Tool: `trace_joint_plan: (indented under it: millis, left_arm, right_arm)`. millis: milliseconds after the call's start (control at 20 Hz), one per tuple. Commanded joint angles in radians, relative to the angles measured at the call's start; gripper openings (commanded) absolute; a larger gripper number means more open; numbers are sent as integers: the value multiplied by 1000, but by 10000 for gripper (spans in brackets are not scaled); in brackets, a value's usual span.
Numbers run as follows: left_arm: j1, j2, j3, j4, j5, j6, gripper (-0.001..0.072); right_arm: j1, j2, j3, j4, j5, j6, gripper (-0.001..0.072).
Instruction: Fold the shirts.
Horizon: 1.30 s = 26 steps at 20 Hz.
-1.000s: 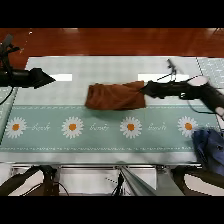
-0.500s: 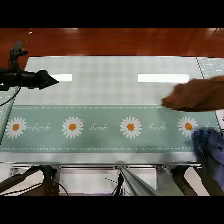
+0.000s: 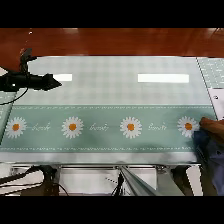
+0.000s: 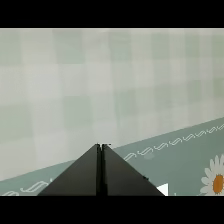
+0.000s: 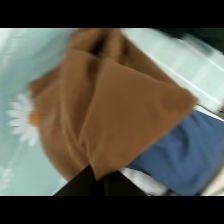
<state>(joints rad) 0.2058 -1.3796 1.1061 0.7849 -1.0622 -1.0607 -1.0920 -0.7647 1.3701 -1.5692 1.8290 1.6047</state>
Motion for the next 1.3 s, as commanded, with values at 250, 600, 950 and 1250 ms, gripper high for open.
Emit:
trace_joint_plan:
  millis: [250,600,950,1250]
  left_arm:
    - [0,-67,0,2,147,6,19]
    - [0,-67,1,1,161,5,19]
    - [0,-61,138,-69,-72,1,333]
    - [-87,35,317,-27,-184,-55,420]
  right_arm:
    - [-30,17,-90,-232,28,-39,26]
    - [-30,30,-117,-384,-19,-119,296]
    - [-28,28,-117,197,-400,-223,453]
    - [195,-74,-117,603,-447,-338,456]
